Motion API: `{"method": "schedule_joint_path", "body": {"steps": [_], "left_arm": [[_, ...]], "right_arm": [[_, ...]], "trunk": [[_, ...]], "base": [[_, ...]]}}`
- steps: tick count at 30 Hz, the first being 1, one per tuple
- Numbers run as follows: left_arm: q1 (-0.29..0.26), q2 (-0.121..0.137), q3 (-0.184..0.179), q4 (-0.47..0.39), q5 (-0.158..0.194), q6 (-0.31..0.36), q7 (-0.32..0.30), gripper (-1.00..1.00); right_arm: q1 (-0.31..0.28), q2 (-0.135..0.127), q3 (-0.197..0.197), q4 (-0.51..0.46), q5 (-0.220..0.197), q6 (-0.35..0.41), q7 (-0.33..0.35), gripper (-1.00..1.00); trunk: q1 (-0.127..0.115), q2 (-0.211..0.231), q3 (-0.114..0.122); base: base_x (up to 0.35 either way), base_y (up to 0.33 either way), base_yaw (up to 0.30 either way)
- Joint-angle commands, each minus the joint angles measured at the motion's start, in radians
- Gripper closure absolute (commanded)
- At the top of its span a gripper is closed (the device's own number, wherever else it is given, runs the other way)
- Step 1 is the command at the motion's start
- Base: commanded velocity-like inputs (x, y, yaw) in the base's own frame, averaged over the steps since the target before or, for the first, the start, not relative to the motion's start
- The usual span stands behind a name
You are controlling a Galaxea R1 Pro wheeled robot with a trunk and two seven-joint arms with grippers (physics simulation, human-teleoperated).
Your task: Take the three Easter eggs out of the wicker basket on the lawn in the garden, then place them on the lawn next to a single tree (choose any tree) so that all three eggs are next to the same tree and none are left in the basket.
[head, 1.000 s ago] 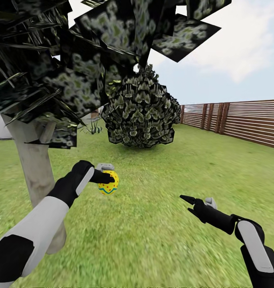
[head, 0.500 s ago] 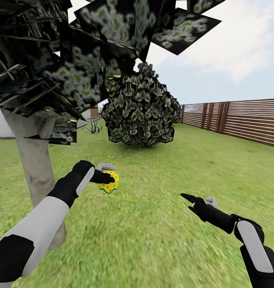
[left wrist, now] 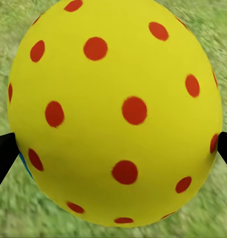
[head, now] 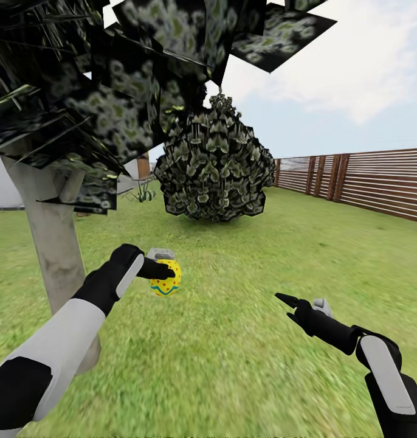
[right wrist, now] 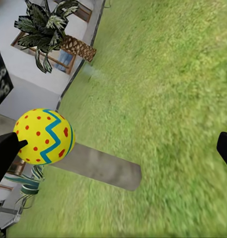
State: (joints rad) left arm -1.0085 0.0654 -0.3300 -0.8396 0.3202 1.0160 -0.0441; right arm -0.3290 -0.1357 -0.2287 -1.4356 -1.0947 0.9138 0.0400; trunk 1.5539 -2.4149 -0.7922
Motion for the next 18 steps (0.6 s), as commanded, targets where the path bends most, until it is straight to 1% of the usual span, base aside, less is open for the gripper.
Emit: {"method": "schedule_joint_path", "body": {"steps": [1, 3, 7, 9, 12, 18], "left_arm": [[-0.001, 0.001, -0.003, 0.000, -0.004, 0.003, -0.005, 1.00], [-0.001, 0.001, -0.003, 0.006, -0.004, 0.003, -0.006, 1.00], [-0.001, 0.001, -0.007, 0.088, -0.002, -0.012, -0.006, 1.00], [-0.001, 0.001, -0.008, 0.111, -0.002, -0.021, -0.006, 1.00], [-0.001, 0.001, -0.009, 0.123, -0.001, -0.025, -0.006, 1.00], [-0.001, 0.001, -0.009, 0.128, -0.001, -0.030, -0.006, 1.00]], "right_arm": [[-0.001, 0.000, -0.001, 0.000, 0.004, 0.005, 0.004, -1.00], [-0.001, 0.001, -0.001, 0.000, 0.003, 0.005, 0.004, -1.00], [-0.001, 0.002, -0.001, 0.000, 0.003, 0.005, 0.004, -1.00], [-0.001, 0.002, -0.001, 0.000, 0.003, 0.005, 0.004, -1.00], [-0.001, 0.002, -0.001, 0.000, 0.003, 0.005, 0.004, -1.00], [-0.001, 0.002, 0.000, 0.000, 0.003, 0.005, 0.004, -1.00]], "trunk": [[0.004, -0.008, -0.004], [0.011, -0.022, -0.011], [0.027, -0.050, -0.023], [0.034, -0.064, -0.029], [0.046, -0.085, -0.039], [0.049, -0.086, -0.062]], "base": [[0.000, 0.000, 0.000], [0.000, 0.000, 0.000], [0.000, 0.000, 0.000], [0.000, 0.000, 0.000], [0.000, 0.000, 0.000], [0.000, 0.000, 0.000]]}}
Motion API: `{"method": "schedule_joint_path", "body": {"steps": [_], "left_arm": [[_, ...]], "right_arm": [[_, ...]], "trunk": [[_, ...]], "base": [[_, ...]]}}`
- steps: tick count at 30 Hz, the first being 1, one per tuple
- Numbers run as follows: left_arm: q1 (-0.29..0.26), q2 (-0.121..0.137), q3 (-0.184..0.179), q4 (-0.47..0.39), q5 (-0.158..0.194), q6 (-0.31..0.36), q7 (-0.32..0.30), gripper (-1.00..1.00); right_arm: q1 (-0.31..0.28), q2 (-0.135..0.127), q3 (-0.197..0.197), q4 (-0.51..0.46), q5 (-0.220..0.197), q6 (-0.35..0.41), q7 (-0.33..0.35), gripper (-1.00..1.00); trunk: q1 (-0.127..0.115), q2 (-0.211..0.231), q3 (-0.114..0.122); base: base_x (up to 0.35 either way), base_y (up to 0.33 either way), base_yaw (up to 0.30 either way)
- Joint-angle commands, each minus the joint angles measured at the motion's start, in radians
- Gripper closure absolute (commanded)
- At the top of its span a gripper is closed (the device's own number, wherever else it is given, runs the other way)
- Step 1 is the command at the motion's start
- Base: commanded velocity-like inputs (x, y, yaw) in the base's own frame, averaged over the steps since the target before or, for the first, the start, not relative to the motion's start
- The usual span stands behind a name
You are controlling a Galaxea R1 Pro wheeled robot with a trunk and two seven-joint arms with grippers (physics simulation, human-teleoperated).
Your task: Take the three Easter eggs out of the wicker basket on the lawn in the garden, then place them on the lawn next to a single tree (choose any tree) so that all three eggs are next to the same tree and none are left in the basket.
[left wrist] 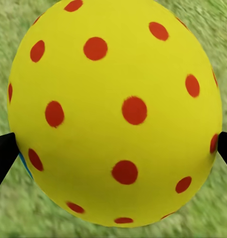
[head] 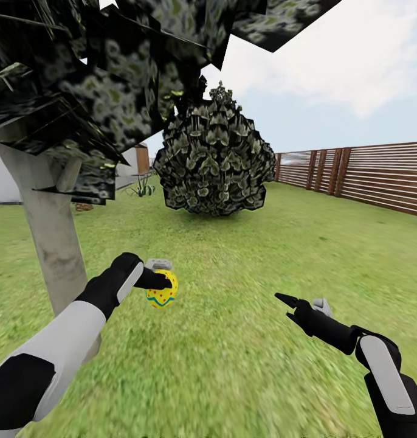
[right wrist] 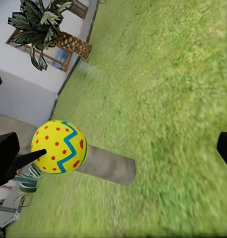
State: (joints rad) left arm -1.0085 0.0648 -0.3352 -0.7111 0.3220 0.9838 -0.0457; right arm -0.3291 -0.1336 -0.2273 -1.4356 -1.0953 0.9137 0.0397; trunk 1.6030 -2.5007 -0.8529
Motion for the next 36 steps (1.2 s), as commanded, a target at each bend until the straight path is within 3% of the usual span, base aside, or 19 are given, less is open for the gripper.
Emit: {"method": "schedule_joint_path", "body": {"steps": [1, 20, 25, 36], "left_arm": [[-0.001, 0.001, -0.004, -0.001, -0.004, 0.000, -0.005, 1.00], [-0.001, 0.000, -0.003, 0.000, -0.004, -0.036, -0.005, 1.00], [-0.001, -0.020, -0.004, 0.041, -0.004, -0.044, -0.005, 1.00], [-0.001, -0.022, -0.003, 0.056, -0.004, -0.066, -0.005, 1.00]], "right_arm": [[-0.001, 0.000, -0.001, 0.000, 0.004, 0.005, 0.004, -1.00], [-0.001, 0.002, 0.003, 0.000, 0.004, 0.005, 0.005, -1.00], [0.000, 0.002, 0.003, 0.000, 0.002, 0.005, 0.007, -1.00], [0.000, 0.003, 0.007, 0.000, 0.003, 0.004, 0.005, -1.00]], "trunk": [[0.000, -0.001, -0.005], [0.009, -0.005, -0.079], [0.011, -0.006, -0.098], [0.016, -0.009, -0.140]], "base": [[0.000, 0.000, 0.000], [0.000, 0.000, 0.000], [0.000, 0.000, 0.000], [0.000, 0.000, 0.000]]}}
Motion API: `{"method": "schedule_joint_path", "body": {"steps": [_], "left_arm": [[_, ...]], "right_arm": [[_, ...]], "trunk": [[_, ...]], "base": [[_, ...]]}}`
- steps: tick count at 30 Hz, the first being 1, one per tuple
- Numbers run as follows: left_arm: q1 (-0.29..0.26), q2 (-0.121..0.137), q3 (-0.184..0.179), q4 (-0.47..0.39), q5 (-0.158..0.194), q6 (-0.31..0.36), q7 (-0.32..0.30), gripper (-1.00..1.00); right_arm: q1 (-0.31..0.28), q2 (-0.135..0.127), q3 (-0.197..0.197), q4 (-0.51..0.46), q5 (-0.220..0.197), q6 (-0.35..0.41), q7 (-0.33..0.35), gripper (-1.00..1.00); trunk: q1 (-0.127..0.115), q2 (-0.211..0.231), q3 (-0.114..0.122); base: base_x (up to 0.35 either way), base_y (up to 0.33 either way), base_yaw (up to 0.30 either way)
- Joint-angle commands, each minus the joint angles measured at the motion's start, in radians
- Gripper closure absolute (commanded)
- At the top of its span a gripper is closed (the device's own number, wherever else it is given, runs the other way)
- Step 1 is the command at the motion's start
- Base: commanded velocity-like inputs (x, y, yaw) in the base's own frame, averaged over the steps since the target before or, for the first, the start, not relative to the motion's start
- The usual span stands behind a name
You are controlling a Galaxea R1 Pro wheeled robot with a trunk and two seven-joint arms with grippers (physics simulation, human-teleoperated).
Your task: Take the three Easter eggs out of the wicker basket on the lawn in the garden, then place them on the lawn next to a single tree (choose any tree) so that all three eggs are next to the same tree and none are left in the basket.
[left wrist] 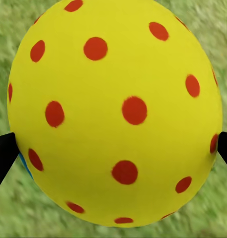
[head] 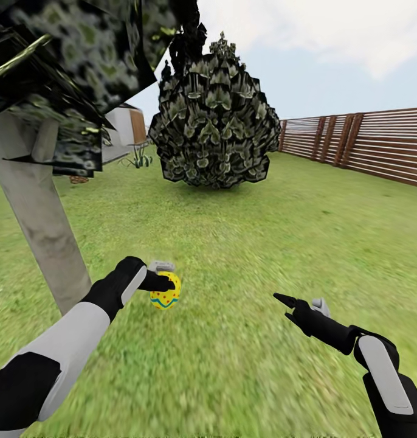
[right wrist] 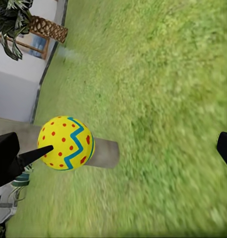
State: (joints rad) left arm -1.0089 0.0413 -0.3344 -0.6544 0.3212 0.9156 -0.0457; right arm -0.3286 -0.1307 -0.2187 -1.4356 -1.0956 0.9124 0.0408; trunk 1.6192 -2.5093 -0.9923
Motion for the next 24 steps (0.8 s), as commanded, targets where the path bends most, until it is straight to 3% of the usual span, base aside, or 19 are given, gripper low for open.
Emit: {"method": "schedule_joint_path", "body": {"steps": [1, 24], "left_arm": [[-0.001, 0.001, -0.004, -0.001, -0.003, 0.001, -0.005, 1.00], [-0.001, 0.001, -0.003, -0.001, 0.001, -0.015, -0.005, 1.00]], "right_arm": [[-0.001, 0.000, -0.002, 0.000, 0.003, 0.005, 0.005, -1.00], [-0.001, 0.002, 0.003, 0.001, 0.005, 0.005, 0.002, -1.00]], "trunk": [[0.000, -0.001, -0.005], [0.011, -0.006, -0.094]], "base": [[0.000, 0.000, 0.000], [0.000, 0.000, 0.000]]}}
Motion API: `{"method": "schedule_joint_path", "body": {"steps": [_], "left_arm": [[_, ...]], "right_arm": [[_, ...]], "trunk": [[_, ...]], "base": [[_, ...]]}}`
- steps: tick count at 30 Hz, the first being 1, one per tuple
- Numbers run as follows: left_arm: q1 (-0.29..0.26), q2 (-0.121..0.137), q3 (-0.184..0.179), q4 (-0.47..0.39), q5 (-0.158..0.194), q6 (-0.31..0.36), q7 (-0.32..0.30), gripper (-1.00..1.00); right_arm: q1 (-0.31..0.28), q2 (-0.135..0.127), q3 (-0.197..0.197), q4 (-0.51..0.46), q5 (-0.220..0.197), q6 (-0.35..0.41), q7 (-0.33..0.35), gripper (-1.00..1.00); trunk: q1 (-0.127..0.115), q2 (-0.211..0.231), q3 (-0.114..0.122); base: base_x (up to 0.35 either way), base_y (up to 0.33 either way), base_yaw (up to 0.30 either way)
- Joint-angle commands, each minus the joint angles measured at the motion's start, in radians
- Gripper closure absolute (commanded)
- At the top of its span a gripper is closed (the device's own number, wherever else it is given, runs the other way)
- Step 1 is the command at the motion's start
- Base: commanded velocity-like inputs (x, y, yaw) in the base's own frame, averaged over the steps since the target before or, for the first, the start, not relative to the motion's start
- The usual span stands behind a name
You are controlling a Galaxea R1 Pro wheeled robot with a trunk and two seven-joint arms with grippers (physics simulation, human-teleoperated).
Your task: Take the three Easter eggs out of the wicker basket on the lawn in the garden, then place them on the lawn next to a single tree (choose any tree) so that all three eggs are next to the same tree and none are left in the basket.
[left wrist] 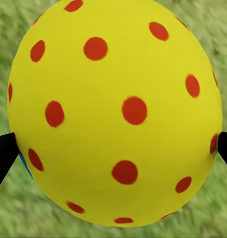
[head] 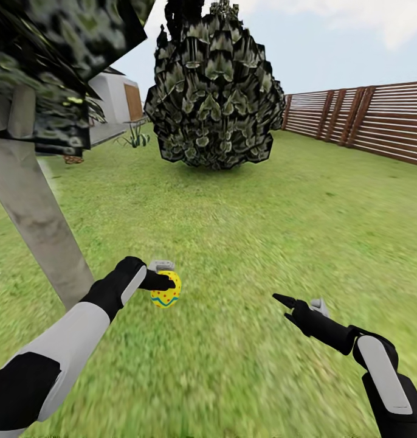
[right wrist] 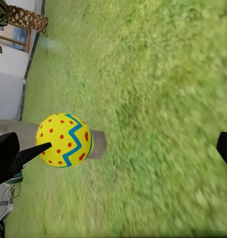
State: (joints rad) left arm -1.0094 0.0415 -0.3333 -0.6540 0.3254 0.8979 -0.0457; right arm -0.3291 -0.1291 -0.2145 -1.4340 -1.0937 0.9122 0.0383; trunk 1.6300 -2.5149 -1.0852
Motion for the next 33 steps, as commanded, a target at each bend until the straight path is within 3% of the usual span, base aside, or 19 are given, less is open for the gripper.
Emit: {"method": "schedule_joint_path", "body": {"steps": [1, 7, 18, 23, 29, 33], "left_arm": [[-0.001, 0.001, -0.004, -0.001, -0.003, 0.002, -0.005, 1.00], [-0.001, 0.001, -0.004, -0.001, -0.005, -0.014, -0.005, 1.00], [0.000, 0.001, -0.004, -0.003, 0.003, -0.016, -0.005, 1.00], [-0.001, 0.001, -0.003, -0.003, 0.003, -0.017, -0.005, 1.00], [-0.001, 0.002, -0.003, -0.006, 0.002, -0.017, -0.005, 1.00], [-0.001, 0.003, -0.003, -0.009, 0.002, -0.017, -0.005, 1.00]], "right_arm": [[-0.001, 0.000, -0.001, 0.000, 0.003, 0.005, 0.004, -1.00], [-0.001, -0.001, 0.001, 0.011, 0.002, 0.005, 0.002, -1.00], [-0.001, 0.000, -0.002, 0.014, 0.003, 0.005, 0.002, -1.00], [-0.001, -0.001, -0.003, 0.014, 0.002, 0.005, 0.004, -1.00], [0.001, -0.001, -0.005, 0.000, -0.009, 0.006, 0.024, -1.00], [0.001, -0.003, -0.006, -0.003, -0.009, 0.007, 0.093, -1.00]], "trunk": [[0.000, -0.001, -0.005], [0.003, -0.002, -0.028], [0.003, -0.002, -0.028], [0.005, -0.003, -0.047], [0.008, -0.005, -0.071], [0.010, -0.006, -0.086]], "base": [[0.000, 0.000, 0.000], [0.000, 0.000, 0.000], [0.000, 0.000, 0.000], [0.000, 0.000, 0.000], [0.000, 0.000, 0.000], [0.000, 0.000, 0.000]]}}
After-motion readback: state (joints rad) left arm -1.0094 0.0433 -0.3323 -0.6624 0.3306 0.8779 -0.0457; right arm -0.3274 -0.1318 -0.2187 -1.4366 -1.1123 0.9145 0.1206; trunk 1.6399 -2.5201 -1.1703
